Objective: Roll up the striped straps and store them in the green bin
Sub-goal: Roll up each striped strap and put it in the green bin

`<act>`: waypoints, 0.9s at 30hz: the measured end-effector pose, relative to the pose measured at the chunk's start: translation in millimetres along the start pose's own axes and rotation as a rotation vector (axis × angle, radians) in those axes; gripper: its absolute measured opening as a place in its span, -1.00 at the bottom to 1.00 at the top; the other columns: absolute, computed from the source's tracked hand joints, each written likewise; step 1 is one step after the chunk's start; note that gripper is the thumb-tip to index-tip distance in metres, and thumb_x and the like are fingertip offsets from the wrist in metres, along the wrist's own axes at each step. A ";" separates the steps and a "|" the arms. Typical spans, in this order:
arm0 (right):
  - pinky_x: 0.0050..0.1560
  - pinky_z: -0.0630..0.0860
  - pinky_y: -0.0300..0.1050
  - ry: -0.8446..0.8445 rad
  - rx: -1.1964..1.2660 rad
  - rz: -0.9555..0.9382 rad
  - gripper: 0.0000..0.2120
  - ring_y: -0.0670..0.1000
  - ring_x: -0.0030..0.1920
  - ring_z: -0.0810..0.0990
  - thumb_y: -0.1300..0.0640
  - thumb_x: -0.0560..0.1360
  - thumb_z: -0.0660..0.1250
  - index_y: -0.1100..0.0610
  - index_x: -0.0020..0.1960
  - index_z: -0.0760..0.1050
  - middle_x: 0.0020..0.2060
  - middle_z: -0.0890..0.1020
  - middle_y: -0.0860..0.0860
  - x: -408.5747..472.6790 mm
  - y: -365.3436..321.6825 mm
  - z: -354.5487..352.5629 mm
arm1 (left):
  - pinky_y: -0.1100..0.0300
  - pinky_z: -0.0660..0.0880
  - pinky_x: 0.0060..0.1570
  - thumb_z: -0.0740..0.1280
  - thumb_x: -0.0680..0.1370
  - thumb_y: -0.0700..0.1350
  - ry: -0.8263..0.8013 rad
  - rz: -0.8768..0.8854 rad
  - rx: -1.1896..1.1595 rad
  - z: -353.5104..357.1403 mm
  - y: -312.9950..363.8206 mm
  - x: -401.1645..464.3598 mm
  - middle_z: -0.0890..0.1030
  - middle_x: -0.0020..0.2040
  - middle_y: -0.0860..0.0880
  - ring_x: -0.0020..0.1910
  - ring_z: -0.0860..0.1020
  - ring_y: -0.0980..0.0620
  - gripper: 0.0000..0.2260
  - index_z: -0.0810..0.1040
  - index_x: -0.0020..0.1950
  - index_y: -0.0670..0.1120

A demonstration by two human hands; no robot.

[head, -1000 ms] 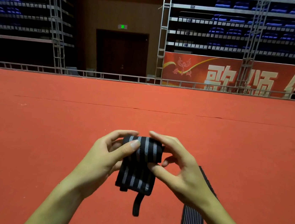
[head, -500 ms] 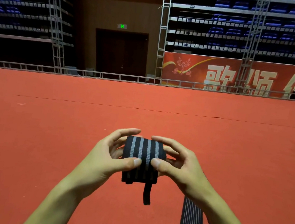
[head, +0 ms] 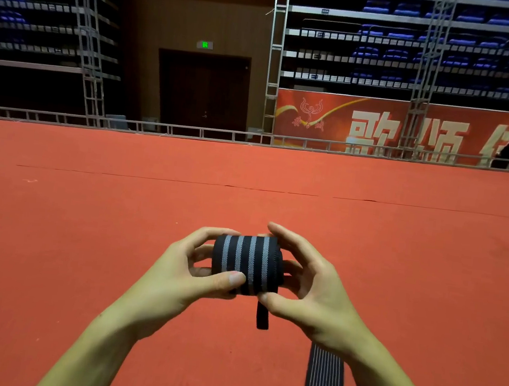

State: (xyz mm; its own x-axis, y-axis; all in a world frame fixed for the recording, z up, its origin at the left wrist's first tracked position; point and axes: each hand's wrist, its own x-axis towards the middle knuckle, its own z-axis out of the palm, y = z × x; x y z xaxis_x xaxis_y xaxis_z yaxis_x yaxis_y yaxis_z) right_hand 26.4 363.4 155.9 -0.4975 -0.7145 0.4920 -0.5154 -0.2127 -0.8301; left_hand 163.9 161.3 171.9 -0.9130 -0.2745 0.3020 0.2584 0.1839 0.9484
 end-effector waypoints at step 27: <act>0.04 0.69 0.36 0.323 -0.513 0.248 -0.31 0.14 0.03 0.79 0.30 0.46 0.63 -0.06 0.48 0.49 0.35 0.54 0.03 -273.5 -125.0 -182.0 | -0.21 0.65 0.27 0.63 0.47 -0.29 -0.464 0.187 -0.173 303.6 -1.9 -36.6 0.68 0.32 -0.11 0.23 0.71 -0.21 -0.45 0.58 0.42 -0.09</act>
State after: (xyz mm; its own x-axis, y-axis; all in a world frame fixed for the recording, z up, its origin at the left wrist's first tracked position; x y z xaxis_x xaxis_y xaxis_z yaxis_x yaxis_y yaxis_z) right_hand 99.9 706.7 172.8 -0.7879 -0.4483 0.4222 -0.5860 0.3349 -0.7379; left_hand 101.0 457.5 129.6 -0.8798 0.2023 0.4302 0.4430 0.0208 0.8963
